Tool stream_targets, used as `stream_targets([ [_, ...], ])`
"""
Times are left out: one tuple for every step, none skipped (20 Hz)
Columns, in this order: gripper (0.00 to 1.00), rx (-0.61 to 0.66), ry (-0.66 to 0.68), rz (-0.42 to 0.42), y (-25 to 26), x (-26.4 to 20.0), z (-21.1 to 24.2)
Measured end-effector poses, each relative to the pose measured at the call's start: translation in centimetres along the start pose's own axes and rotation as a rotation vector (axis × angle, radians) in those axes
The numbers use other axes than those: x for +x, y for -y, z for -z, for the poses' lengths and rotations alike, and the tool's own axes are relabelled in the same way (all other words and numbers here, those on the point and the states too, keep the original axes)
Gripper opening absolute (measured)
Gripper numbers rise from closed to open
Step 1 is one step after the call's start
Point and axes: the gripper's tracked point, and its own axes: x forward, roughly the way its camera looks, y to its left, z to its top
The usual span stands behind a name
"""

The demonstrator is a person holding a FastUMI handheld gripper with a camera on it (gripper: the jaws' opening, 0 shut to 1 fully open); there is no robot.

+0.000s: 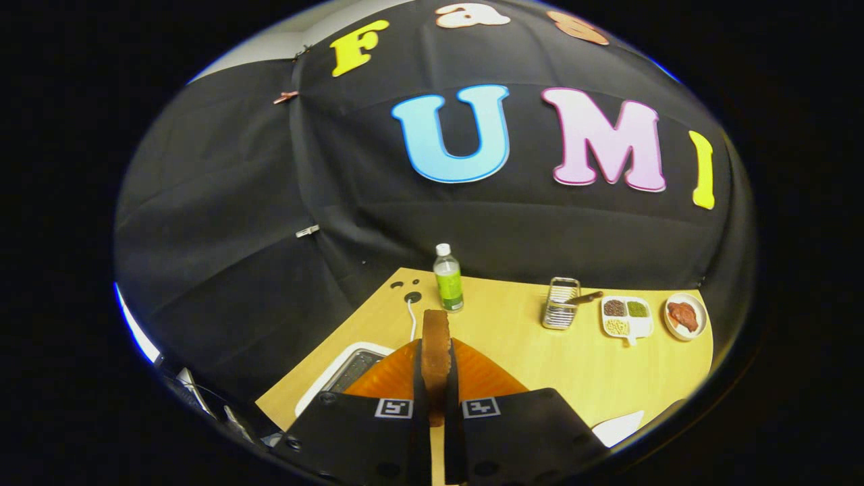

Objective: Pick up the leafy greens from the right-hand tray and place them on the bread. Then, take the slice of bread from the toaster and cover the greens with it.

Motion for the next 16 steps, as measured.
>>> stream_targets([
  [0.12,0.027,-0.01,0.011,1.3,-0.3,0.6],
  [0.12,0.055,-0.019,0.027,2.6,-0.5,1.4],
  [0.12,0.078,-0.018,0.034,3.6,-0.8,1.8],
  [0.12,0.093,-0.016,0.044,4.6,-1.1,2.4],
  [0.12,0.113,-0.025,0.047,5.3,-1.3,3.4],
  [0.12,0.132,-0.036,0.051,6.0,-1.4,4.5],
  [0.12,0.153,-0.05,0.054,6.6,-1.4,5.6],
  [0.12,0.175,-0.062,0.056,7.1,-1.2,6.6],
  [0.12,0.195,-0.077,0.053,7.4,-1.1,7.7],
  [0.12,0.212,-0.094,0.052,7.6,-0.9,8.8],
  [0.12,0.219,-0.101,0.051,7.7,-0.7,9.7],
  [0.12,0.216,-0.104,0.046,7.7,-0.4,10.5],
  [0.12,0.207,-0.114,0.039,7.7,0.0,11.6],
  [0.12,0.2,-0.129,0.034,7.7,0.2,12.6],
  [0.12,0.2,-0.145,0.031,7.7,0.6,13.6],
  [0.12,0.208,-0.159,0.029,7.8,0.9,14.4],
])
